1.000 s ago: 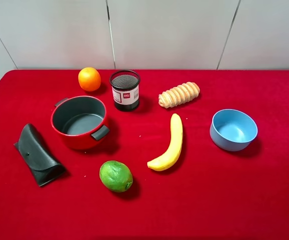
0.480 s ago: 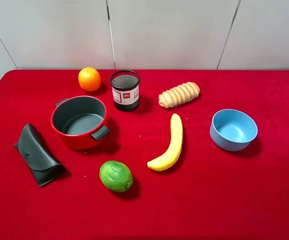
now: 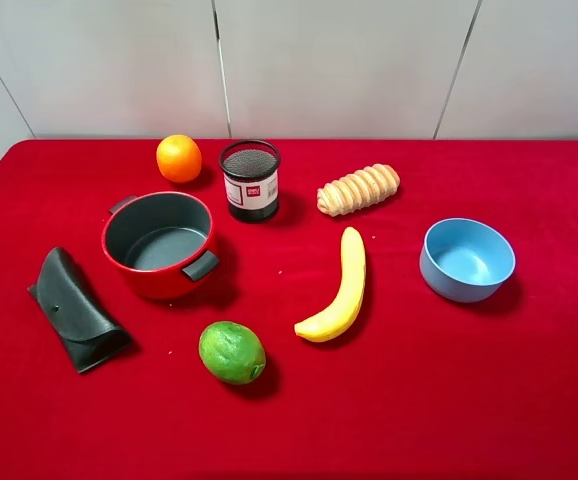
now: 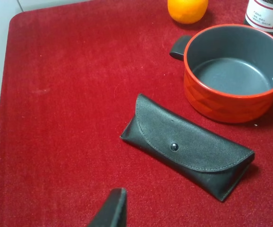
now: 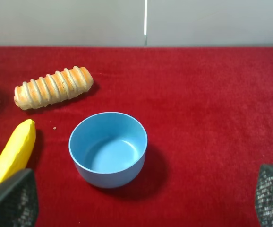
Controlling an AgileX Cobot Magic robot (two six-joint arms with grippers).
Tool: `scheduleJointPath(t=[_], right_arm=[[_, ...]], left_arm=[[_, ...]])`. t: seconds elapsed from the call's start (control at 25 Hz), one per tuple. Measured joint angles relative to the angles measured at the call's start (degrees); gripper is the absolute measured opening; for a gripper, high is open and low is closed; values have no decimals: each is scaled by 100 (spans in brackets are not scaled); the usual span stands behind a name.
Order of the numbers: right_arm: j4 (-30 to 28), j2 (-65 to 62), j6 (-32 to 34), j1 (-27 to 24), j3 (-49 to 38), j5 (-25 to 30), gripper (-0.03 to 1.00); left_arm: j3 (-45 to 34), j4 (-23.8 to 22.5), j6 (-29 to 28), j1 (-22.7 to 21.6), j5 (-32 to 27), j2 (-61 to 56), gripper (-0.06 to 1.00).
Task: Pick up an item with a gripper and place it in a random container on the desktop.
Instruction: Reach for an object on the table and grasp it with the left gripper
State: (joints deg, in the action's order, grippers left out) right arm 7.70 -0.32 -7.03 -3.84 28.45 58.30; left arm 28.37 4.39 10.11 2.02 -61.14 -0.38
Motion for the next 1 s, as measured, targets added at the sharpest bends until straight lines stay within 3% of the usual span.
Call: scheduleJointPath(t=[0.64,1.0], right_arm=[[0,0,0,0,0,0,69],[0,0,0,0,0,0,69]], left_arm=[[0,24,0,0,0,38,98],[108,104,0,0,166,1022,98]])
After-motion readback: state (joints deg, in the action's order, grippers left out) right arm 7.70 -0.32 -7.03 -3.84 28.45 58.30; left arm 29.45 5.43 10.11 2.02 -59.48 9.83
